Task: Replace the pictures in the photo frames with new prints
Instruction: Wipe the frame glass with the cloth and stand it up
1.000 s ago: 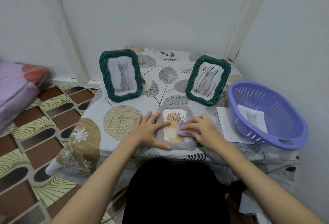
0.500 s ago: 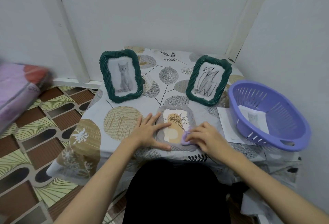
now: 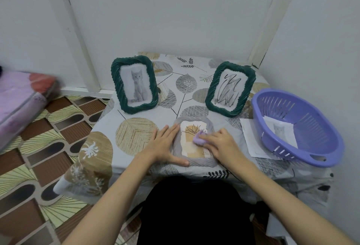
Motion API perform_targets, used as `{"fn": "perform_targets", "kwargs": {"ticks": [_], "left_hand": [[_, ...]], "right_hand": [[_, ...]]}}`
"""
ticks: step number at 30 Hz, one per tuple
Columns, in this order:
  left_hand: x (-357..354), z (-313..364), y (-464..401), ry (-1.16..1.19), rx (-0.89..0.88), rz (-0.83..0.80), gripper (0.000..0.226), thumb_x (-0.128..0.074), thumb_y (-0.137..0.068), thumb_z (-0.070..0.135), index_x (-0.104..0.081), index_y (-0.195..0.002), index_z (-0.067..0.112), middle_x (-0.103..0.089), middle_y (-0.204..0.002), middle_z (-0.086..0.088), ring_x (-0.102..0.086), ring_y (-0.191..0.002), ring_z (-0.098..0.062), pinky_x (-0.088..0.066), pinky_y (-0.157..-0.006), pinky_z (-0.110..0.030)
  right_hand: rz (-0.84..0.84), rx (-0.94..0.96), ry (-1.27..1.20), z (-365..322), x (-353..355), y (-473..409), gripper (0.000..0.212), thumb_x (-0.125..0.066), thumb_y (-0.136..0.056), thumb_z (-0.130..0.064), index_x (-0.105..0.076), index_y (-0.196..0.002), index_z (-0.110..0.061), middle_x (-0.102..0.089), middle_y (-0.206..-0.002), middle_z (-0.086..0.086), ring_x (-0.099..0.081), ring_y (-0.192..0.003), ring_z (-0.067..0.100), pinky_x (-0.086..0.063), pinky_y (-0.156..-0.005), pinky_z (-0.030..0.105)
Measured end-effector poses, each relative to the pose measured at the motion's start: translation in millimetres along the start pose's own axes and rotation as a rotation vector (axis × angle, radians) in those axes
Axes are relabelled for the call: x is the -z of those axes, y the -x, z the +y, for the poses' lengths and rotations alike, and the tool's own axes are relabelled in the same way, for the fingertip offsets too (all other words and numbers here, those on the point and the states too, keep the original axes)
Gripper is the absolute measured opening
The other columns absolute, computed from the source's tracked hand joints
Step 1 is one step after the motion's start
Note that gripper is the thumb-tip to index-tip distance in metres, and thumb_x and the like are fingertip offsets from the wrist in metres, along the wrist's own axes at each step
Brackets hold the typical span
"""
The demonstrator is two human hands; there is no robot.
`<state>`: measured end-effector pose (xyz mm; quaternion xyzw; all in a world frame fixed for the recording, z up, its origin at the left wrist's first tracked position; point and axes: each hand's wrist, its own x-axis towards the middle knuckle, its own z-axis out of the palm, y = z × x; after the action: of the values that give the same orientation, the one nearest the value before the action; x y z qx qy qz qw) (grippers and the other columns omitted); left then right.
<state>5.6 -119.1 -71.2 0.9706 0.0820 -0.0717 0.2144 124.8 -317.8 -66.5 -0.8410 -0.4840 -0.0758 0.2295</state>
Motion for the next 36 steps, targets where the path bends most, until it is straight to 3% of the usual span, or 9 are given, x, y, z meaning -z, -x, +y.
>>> {"fn": "perform_targets", "kwargs": {"ticks": [5, 10, 15, 19, 23, 25, 28, 33, 36], "left_hand": [[0, 5, 3, -0.035, 0.036, -0.003, 0.135, -0.059, -0.054, 0.08, 0.014, -0.147, 0.014, 0.015, -0.156, 0.002, 0.014, -0.144, -0.013, 0.011, -0.117, -0.044], [4, 7, 5, -0.055, 0.052, -0.026, 0.132, -0.059, -0.058, 0.078, 0.013, -0.146, 0.011, 0.015, -0.156, -0.001, 0.015, -0.143, -0.012, 0.011, -0.117, -0.044], [3, 8, 5, -0.069, 0.057, -0.011, 0.134, -0.057, -0.055, 0.082, 0.011, -0.147, 0.011, 0.013, -0.157, -0.001, 0.014, -0.144, -0.012, 0.01, -0.118, -0.044], [-1, 4, 3, -0.057, 0.055, 0.03, 0.144, -0.036, -0.036, 0.091, 0.009, -0.147, 0.013, 0.011, -0.157, 0.0, 0.014, -0.143, -0.01, 0.011, -0.117, -0.041], [0, 6, 4, -0.068, 0.06, 0.016, 0.146, -0.043, -0.037, 0.091, 0.01, -0.147, 0.012, 0.013, -0.157, 0.0, 0.013, -0.144, -0.01, 0.012, -0.117, -0.04], [2, 6, 5, -0.069, 0.063, -0.008, 0.143, -0.054, -0.045, 0.087, 0.011, -0.147, 0.011, 0.014, -0.156, 0.0, 0.014, -0.143, -0.011, 0.012, -0.117, -0.041], [2, 6, 5, -0.078, 0.07, 0.001, 0.147, -0.039, -0.034, 0.093, 0.011, -0.147, 0.012, 0.014, -0.157, 0.0, 0.015, -0.143, -0.01, 0.012, -0.117, -0.041], [0, 6, 5, -0.068, 0.057, 0.016, 0.159, -0.016, -0.018, 0.102, 0.01, -0.147, 0.013, 0.012, -0.157, 0.001, 0.013, -0.144, -0.01, 0.011, -0.117, -0.039], [0, 5, 4, -0.038, 0.071, 0.033, 0.16, -0.017, -0.017, 0.102, 0.008, -0.148, 0.014, 0.01, -0.157, 0.001, 0.011, -0.144, -0.01, 0.011, -0.116, -0.038]], "right_hand": [[-0.056, -0.038, -0.012, -38, -19, -17, 0.05, -0.034, -0.087, -0.042, -0.059, -0.122, -0.017, -0.068, -0.104, 0.007, -0.045, -0.083, 0.026, -0.043, -0.079, 0.037], [0.095, 0.038, 0.014, -22, 2, -2, 0.032, -0.066, -0.073, -0.019, -0.069, -0.105, -0.013, -0.048, -0.063, 0.001, -0.054, -0.062, 0.028, -0.052, -0.057, 0.031], [-0.053, -0.293, -0.108, -36, -20, -54, 0.033, -0.051, -0.092, -0.03, -0.058, -0.123, -0.027, -0.056, -0.102, 0.014, -0.043, -0.103, 0.029, -0.037, -0.093, 0.037], [-0.138, -0.113, -0.226, -41, -20, -15, 0.041, -0.046, -0.083, -0.05, -0.064, -0.114, -0.03, -0.06, -0.098, 0.006, -0.045, -0.09, 0.02, -0.044, -0.086, 0.037], [-0.114, 0.13, -0.183, -15, 5, 11, 0.029, -0.054, -0.083, -0.036, -0.073, -0.095, -0.019, -0.072, -0.1, -0.006, -0.046, -0.077, 0.021, -0.039, -0.074, 0.025], [-0.118, 0.018, -0.088, -7, 6, -8, 0.028, -0.055, -0.084, -0.033, -0.072, -0.1, -0.017, -0.071, -0.105, -0.002, -0.043, -0.081, 0.023, -0.039, -0.077, 0.03], [-0.164, -0.135, 0.017, -23, -6, -33, 0.029, -0.051, -0.09, -0.034, -0.065, -0.114, -0.025, -0.061, -0.123, -0.005, -0.042, -0.1, 0.025, -0.037, -0.092, 0.037], [-0.254, -0.054, -0.103, -45, -3, 1, 0.053, -0.028, -0.083, -0.056, -0.065, -0.112, -0.032, -0.056, -0.126, -0.015, -0.038, -0.093, 0.016, -0.037, -0.092, 0.039], [-0.29, -0.128, -0.013, -34, 20, 20, 0.062, -0.018, -0.072, -0.062, -0.056, -0.119, -0.047, -0.043, -0.138, -0.014, -0.036, -0.109, 0.02, -0.027, -0.098, 0.033]]}}
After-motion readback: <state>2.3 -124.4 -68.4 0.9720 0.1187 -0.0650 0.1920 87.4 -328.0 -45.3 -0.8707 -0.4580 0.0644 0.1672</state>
